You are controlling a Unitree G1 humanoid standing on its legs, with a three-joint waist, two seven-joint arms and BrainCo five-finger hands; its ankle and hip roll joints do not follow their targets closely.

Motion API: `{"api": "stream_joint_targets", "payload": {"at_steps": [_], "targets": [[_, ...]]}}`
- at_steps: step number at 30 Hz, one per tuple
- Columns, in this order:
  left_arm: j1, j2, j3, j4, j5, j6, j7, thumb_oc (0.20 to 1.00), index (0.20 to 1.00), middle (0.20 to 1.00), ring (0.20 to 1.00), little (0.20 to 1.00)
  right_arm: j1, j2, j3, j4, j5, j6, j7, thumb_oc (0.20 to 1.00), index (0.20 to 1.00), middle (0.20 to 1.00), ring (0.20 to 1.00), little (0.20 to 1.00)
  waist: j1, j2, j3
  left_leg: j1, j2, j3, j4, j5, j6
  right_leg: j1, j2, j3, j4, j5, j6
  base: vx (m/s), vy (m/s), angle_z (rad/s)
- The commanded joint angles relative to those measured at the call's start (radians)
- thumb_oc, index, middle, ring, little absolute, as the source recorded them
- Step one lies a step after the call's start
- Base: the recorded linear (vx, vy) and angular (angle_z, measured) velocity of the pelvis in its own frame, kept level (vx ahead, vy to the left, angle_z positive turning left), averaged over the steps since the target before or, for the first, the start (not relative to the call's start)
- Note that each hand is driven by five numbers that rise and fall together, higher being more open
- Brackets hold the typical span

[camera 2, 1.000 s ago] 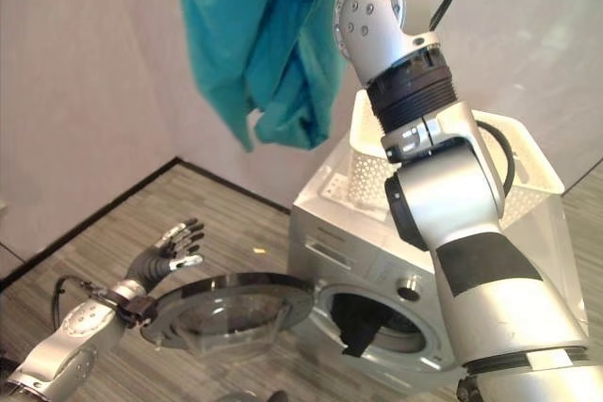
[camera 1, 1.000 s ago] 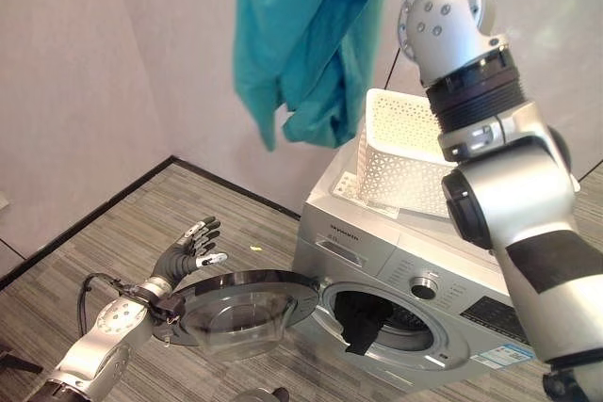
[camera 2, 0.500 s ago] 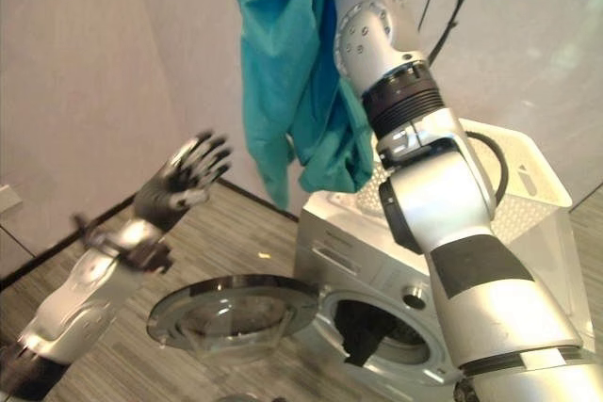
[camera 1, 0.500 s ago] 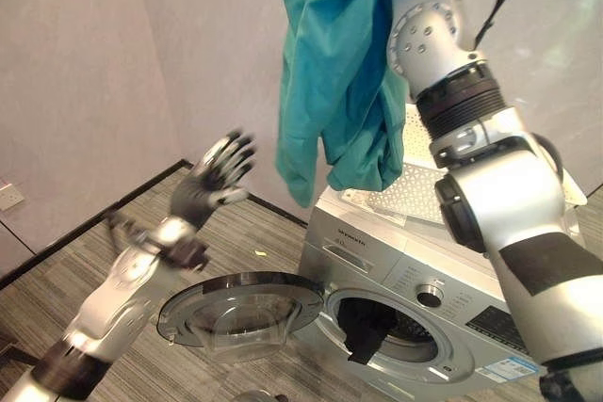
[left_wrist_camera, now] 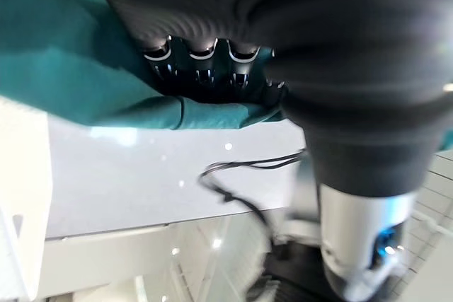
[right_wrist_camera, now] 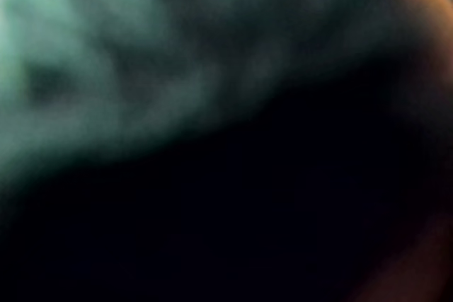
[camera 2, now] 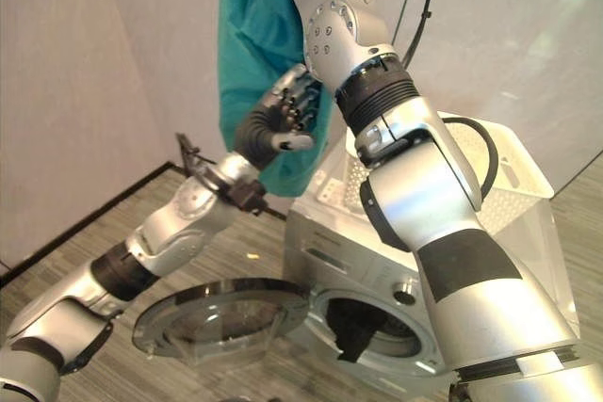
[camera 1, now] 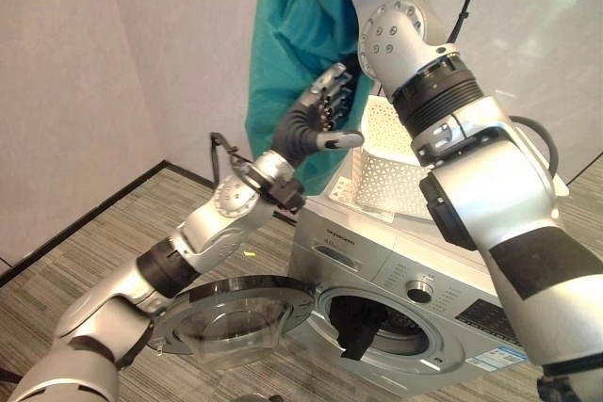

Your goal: Grab the laundry basket,head to the washer,open it,put in the laundry and shut it.

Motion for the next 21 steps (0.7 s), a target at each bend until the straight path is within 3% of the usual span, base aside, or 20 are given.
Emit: {"api": "stream_joint_targets", "payload": {"at_steps": [1, 8, 15, 18, 21], "targets": [[-0.088, -0.038, 0.003, 0.103, 0.012, -0.02, 0.024, 1.0, 1.0, 1.0, 1.0, 1.0, -0.17, -0.037, 0.061, -0.001, 0.005, -0.054, 0.011, 0.2, 0.2, 0.2, 0.2, 0.2, -0.007, 0.002, -0.058, 0.025, 0.063, -0.036, -0.094, -0.004, -0.034, 0.058, -0.013, 0.005, 0.007, 0.044, 0.049, 0.02, 0.001, -0.14], [-0.066, -0.004, 0.023, 0.116, 0.054, -0.015, 0.039, 1.0, 1.0, 1.0, 1.0, 1.0, -0.189, -0.063, 0.119, -0.02, -0.031, -0.052, 0.004, 0.2, 0.2, 0.2, 0.2, 0.2, -0.028, 0.014, -0.055, 0.031, 0.078, -0.002, -0.084, -0.018, -0.029, 0.046, -0.015, 0.038, 0.005, 0.044, 0.05, 0.01, 0.0, -0.22], [0.127, 0.171, 0.106, -0.124, 0.105, 0.014, -0.023, 1.0, 1.0, 1.0, 1.0, 1.0, -0.256, -0.179, 0.142, 0.072, -0.049, -0.04, 0.001, 0.2, 0.2, 0.2, 0.2, 0.2, -0.015, 0.012, -0.058, 0.022, 0.08, -0.006, -0.077, -0.019, -0.033, 0.04, -0.01, 0.035, 0.005, 0.033, 0.046, 0.0, -0.004, -0.08], [0.28, 0.265, 0.216, -0.269, 0.119, 0.003, -0.051, 1.0, 1.0, 1.0, 1.0, 1.0, -0.281, -0.26, 0.158, 0.124, -0.058, -0.032, -0.002, 0.2, 0.2, 0.2, 0.2, 0.2, 0.01, 0.005, -0.051, 0.017, 0.079, -0.017, -0.076, -0.017, -0.036, 0.04, -0.006, 0.023, 0.005, 0.023, 0.044, 0.0, -0.019, 0.05], [0.38, 0.307, 0.296, -0.348, 0.114, -0.001, -0.063, 1.0, 1.0, 1.0, 1.0, 1.0, -0.286, -0.278, 0.163, 0.132, -0.063, -0.029, 0.004, 0.2, 0.2, 0.2, 0.2, 0.2, 0.019, 0.004, -0.05, 0.015, 0.078, -0.021, -0.077, -0.016, -0.036, 0.04, -0.005, 0.019, 0.005, 0.019, 0.042, 0.0, -0.002, 0.02]]}}
